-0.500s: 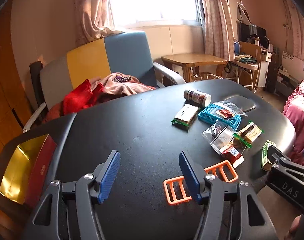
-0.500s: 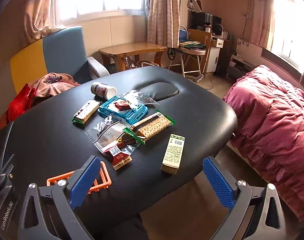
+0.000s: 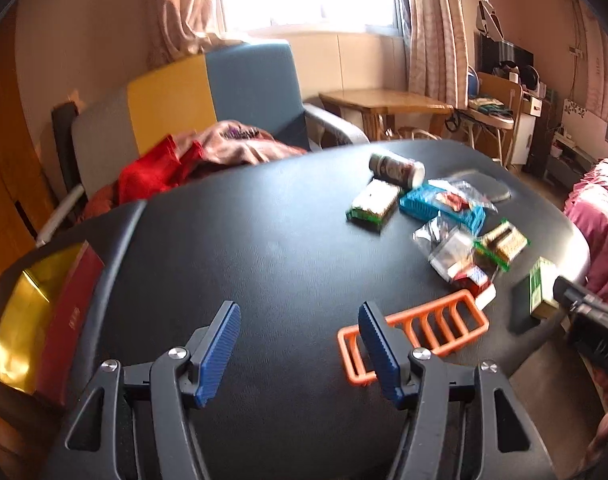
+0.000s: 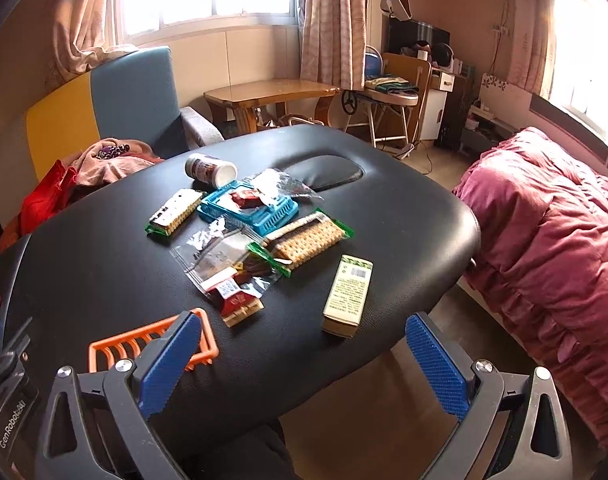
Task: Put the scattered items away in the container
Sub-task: 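Move the left gripper toward the orange plastic rack on the table, then grasp the orange rack with the left gripper while the right gripper grasps the juice box, then carry the orange rack and juice box over the gold-lined box with both grippers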
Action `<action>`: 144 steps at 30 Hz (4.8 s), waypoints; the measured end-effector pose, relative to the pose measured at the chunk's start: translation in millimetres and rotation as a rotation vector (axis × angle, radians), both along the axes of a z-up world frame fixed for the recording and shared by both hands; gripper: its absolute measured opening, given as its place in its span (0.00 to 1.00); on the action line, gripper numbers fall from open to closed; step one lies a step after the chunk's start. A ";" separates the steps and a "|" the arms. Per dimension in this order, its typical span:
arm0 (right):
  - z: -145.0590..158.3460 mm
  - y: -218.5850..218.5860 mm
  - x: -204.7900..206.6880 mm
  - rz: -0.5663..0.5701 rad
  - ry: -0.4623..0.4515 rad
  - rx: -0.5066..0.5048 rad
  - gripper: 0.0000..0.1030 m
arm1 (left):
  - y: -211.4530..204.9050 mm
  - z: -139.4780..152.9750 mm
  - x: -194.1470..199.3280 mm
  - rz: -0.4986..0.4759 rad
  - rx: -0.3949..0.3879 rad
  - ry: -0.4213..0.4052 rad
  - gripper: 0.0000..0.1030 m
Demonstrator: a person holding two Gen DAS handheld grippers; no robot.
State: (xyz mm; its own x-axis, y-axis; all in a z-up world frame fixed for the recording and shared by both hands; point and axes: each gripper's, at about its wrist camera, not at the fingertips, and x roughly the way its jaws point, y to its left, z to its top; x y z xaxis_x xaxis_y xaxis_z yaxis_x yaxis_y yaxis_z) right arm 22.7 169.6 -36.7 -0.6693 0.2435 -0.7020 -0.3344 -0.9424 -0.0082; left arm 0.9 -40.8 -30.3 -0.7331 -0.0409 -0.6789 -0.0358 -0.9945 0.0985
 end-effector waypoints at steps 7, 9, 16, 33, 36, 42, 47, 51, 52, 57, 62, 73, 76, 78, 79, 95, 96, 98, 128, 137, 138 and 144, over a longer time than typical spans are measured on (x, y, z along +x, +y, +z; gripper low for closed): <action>-15.3 29.8 10.4 -0.017 -0.034 -0.010 1.00 | 0.2 -25.9 -5.3 -0.050 0.008 -0.071 0.61; -17.8 36.6 12.3 -0.016 -0.037 -0.017 0.99 | 0.2 -33.2 -6.8 -0.064 0.010 -0.091 0.61; -20.0 49.9 8.5 -0.003 -0.038 -0.029 0.99 | 21.1 -33.1 -12.4 -0.150 -0.024 -0.071 0.61; -14.9 43.0 -2.2 0.002 -0.023 -0.061 0.99 | -25.8 -43.3 5.1 -0.239 0.117 -0.101 0.61; -17.2 43.3 -0.7 0.000 -0.026 -0.070 0.99 | -33.5 -45.8 10.2 -0.281 0.130 -0.100 0.60; -21.5 40.8 0.8 0.002 -0.036 -0.074 0.99 | -27.5 -48.5 9.5 -0.342 0.159 -0.120 0.60; -22.5 44.3 3.1 -0.013 -0.042 -0.075 0.99 | 0.1 -41.4 5.8 -0.449 0.138 -0.109 0.59; -22.4 51.0 6.4 -0.033 -0.044 -0.085 0.99 | 17.1 -37.4 -2.5 -0.529 0.110 -0.109 0.58; -22.2 52.4 7.5 -0.038 -0.044 -0.087 0.99 | 19.9 -38.6 -6.3 -0.545 0.108 -0.124 0.58; -23.1 58.3 11.1 -0.050 -0.045 -0.094 0.99 | 27.2 -48.7 -14.6 -0.603 0.065 -0.175 0.54; -24.9 62.7 12.6 -0.062 -0.050 -0.098 0.99 | 40.2 -61.9 -20.4 -0.658 -0.047 -0.190 0.49; -27.7 68.5 13.5 -0.075 -0.057 -0.092 0.99 | 34.3 -80.9 -32.5 -0.617 -0.038 -0.202 0.34; -29.9 68.0 12.2 -0.071 -0.061 -0.084 0.99 | 30.4 -81.0 -30.6 -0.570 -0.028 -0.191 0.34; -29.8 67.7 11.5 -0.068 -0.055 -0.076 0.99 | 27.1 -80.1 -29.5 -0.536 -0.021 -0.186 0.29; -29.6 68.0 10.8 -0.067 -0.051 -0.075 0.99 | 24.7 -79.1 -28.8 -0.517 -0.013 -0.184 0.27; -53.5 84.1 -52.9 -0.076 -0.094 -0.165 0.73 | -27.6 -79.4 -21.7 -0.256 0.073 -0.188 0.26; -56.6 86.1 -55.7 -0.083 -0.100 -0.171 0.72 | -28.5 -79.6 -21.1 -0.251 0.072 -0.187 0.26; -61.3 88.7 -59.6 -0.085 -0.110 -0.190 0.68 | -29.8 -79.5 -20.8 -0.244 0.078 -0.188 0.26; -62.0 10.0 -52.0 0.210 -0.147 -0.222 0.29 | -78.5 -63.5 -7.0 -0.108 0.188 -0.138 0.07; -40.7 -68.3 -54.9 0.437 -0.118 -0.238 0.29 | -104.8 -59.8 -1.7 -0.048 0.204 -0.114 0.05; -39.5 -77.6 -56.7 0.463 -0.117 -0.241 0.29 | -108.0 -57.8 -0.4 -0.041 0.208 -0.108 0.05; -31.2 -131.4 -66.0 0.608 -0.112 -0.247 0.29 | -128.0 -39.3 10.4 0.003 0.209 -0.056 0.05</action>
State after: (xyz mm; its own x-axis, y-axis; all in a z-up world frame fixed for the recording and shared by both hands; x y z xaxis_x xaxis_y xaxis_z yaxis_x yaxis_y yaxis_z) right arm -43.3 38.1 -67.9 -0.5565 -0.3310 -0.7621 0.2478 -0.9416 0.2280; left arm 11.3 -168.8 -69.6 -0.6941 0.1025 -0.7125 -0.0319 -0.9932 -0.1117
